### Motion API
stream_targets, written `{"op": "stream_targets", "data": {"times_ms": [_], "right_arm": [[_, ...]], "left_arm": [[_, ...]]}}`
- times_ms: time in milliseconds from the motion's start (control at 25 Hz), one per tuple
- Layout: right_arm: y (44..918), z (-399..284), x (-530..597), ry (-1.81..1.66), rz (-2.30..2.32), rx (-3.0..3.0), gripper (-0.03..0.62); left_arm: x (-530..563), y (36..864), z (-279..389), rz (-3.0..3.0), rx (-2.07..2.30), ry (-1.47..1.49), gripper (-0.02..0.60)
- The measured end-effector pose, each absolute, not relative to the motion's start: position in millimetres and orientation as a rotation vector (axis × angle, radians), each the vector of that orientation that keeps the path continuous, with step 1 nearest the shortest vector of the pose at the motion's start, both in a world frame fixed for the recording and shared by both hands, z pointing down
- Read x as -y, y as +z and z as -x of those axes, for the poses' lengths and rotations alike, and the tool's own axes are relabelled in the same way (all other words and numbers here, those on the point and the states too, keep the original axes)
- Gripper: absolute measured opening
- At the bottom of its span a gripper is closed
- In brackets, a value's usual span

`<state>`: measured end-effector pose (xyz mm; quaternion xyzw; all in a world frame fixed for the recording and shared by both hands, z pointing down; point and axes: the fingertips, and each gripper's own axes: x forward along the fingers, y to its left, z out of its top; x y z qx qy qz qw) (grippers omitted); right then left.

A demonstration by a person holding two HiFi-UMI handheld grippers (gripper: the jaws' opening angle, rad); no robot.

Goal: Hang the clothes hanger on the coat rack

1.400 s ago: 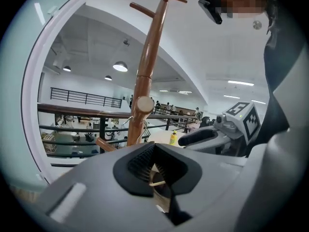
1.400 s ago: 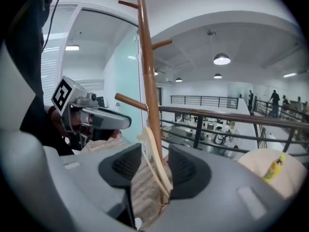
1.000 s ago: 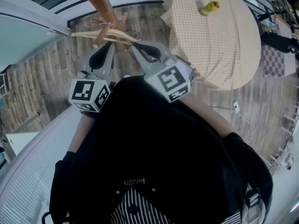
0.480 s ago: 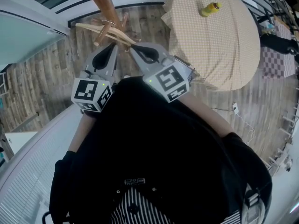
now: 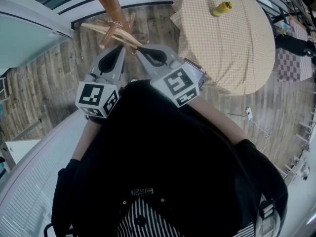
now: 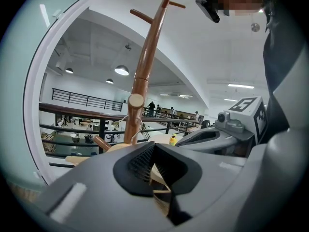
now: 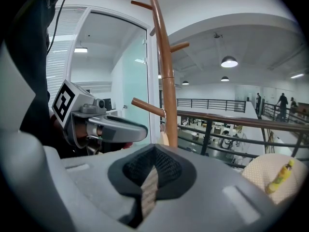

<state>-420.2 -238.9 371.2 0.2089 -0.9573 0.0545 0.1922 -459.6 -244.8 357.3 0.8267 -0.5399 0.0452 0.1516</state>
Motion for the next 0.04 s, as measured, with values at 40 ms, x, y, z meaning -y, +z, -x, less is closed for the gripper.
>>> {"op": "stream_targets", "data": {"times_ms": [40], "right_arm": [[372.0,420.4,238.8,0.152,-0.584,2.687,0.002]], "left_arm": [[244.9,357.7,458.6,-2.377,1.545,0.13,0.0]]}}
